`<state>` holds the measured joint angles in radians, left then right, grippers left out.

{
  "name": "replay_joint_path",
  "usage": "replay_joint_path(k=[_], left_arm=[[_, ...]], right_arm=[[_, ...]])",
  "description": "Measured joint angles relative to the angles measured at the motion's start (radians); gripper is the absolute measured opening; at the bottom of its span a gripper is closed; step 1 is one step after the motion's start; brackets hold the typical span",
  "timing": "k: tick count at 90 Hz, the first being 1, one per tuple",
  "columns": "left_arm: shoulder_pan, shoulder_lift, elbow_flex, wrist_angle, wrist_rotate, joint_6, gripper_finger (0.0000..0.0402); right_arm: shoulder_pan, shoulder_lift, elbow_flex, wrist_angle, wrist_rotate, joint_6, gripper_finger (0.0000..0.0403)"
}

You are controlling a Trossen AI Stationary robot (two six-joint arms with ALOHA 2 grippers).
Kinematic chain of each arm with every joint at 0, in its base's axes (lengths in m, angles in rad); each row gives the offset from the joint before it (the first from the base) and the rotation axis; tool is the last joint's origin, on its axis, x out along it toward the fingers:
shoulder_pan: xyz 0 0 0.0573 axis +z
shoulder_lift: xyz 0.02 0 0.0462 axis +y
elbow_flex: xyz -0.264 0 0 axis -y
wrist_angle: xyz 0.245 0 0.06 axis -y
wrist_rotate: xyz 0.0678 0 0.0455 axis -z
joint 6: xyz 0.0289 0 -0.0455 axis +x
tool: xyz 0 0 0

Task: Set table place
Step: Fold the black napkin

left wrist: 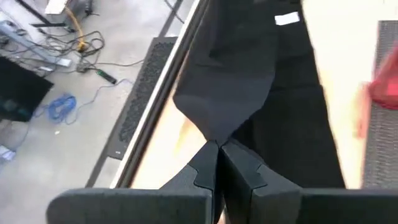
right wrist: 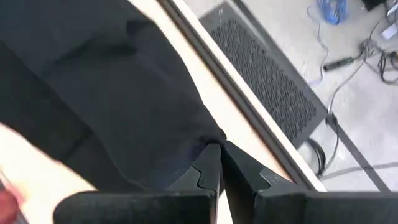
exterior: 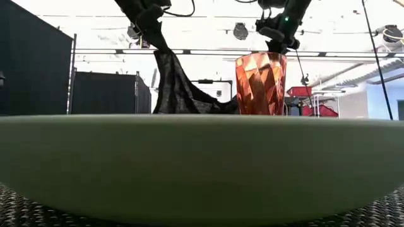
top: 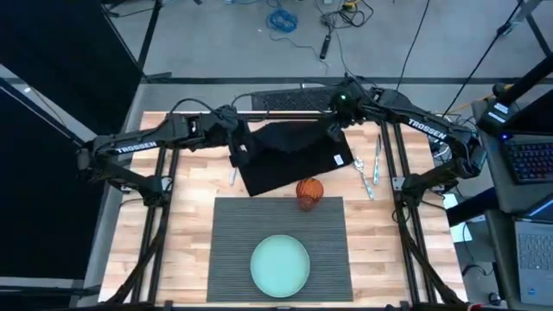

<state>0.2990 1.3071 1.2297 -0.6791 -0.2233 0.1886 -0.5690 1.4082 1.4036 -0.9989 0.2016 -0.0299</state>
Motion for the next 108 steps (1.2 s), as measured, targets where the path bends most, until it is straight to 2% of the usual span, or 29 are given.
replay_joint_path(k=[36,51,60,72,83,108], left_arm=[[-0.004,0.038,-0.039,-0.005,0.145,-0.023,0.0000],[-0.017,0.050,-0.099,0.035,0.179,-0.021,0.0000],[-0.021,0.049,-0.123,0.077,0.198,-0.018,0.0000],[-0.025,0.049,-0.127,0.098,0.219,-0.018,0.0000],[-0.024,0.049,-0.127,0.127,0.220,-0.023,0.0000],[-0.031,0.049,-0.127,0.098,0.243,-0.026,0.0000]], right_arm=[[-0.001,0.000,0.000,-0.066,-0.004,0.019,0.0000],[-0.002,-0.001,0.000,-0.078,-0.029,0.020,0.0000],[-0.014,0.000,0.000,-0.113,-0.088,0.022,0.0000],[-0.037,0.000,0.000,-0.166,-0.101,0.013,0.0004],[-0.058,0.000,0.000,-0.185,-0.099,-0.006,0.0031],[-0.081,0.000,0.000,-0.192,-0.063,-0.005,0.0136]])
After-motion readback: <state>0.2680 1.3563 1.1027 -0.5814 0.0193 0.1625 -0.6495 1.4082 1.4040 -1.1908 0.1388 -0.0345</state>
